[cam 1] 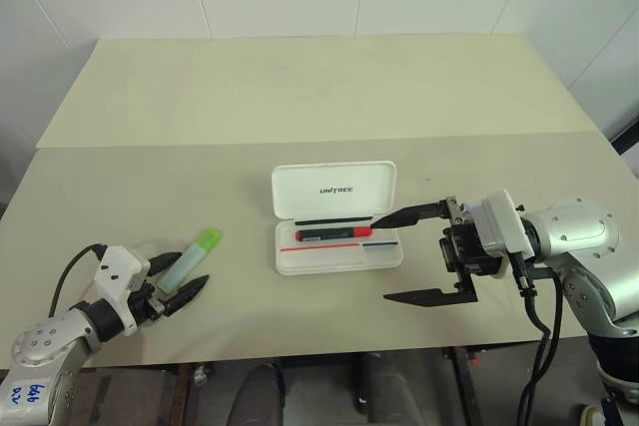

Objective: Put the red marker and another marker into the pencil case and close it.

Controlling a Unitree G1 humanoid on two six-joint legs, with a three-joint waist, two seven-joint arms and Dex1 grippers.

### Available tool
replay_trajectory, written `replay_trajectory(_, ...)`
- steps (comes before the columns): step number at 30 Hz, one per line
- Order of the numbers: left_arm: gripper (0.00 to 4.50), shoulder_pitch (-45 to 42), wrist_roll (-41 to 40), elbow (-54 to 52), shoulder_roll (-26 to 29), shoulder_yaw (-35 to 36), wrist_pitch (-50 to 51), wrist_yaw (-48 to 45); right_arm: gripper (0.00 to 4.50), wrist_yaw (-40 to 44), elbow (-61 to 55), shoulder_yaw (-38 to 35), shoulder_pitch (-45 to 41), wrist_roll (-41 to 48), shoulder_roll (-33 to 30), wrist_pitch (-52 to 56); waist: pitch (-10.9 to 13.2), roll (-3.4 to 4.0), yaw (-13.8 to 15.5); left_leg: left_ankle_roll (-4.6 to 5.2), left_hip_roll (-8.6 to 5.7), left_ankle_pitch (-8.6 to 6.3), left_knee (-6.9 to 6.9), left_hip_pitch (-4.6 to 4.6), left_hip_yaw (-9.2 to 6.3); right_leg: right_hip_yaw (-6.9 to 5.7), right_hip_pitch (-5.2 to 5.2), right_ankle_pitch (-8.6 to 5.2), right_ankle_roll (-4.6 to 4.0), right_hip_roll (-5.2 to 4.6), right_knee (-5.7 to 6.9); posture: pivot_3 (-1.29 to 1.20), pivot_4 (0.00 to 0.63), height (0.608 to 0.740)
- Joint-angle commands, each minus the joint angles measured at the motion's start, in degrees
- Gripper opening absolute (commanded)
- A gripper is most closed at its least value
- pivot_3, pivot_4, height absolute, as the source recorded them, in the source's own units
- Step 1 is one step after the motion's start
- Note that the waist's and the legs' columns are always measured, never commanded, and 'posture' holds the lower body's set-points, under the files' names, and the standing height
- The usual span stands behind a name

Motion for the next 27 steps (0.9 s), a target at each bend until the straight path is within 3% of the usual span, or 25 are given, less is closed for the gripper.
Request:
replay_trajectory(1,2.12,-0.02,1.08,0.53,-0.33,-0.11,-0.16,1.16,4.5,-0.43,-1.28,-1.57,0.16,0.36,-0.48,-1.15,0.0,0.0,-0.02,0.0,0.0,0.0,0.0,0.01,0.0,0.0,0.01,0.0,0.0,0.0,0.0,0.0,0.15,0.74)
replay_trajectory(4,1.13,-0.3,1.4,0.92,-0.25,-0.51,-0.29,1.38,4.5,-0.56,-1.15,-1.61,0.28,0.14,-0.41,-1.3,0.0,0.0,0.03,0.0,0.0,0.0,0.0,0.01,0.01,0.0,0.01,0.0,0.0,0.0,0.0,0.0,0.15,0.74)
replay_trajectory(19,1.14,-3.59,-3.57,-3.1,-0.71,-1.37,-5.63,-5.5,4.5,-0.27,6.26,-5.54,5.9,-3.72,-2.85,-5.85,-0.01,0.0,1.29,-0.01,-0.01,0.0,0.01,-0.02,0.06,0.0,0.0,0.0,0.0,-0.02,-0.05,0.0,0.15,0.74)
replay_trajectory(27,1.14,-10.63,-6.14,-6.54,5.31,-5.73,-4.02,-15.45,4.5,-1.1,11.42,-12.89,14.44,-6.39,-5.23,-9.52,-0.01,0.0,1.49,-0.01,-0.01,0.0,0.03,-0.03,0.07,0.0,0.02,0.01,-0.01,0.0,-0.06,0.0,0.15,0.74)
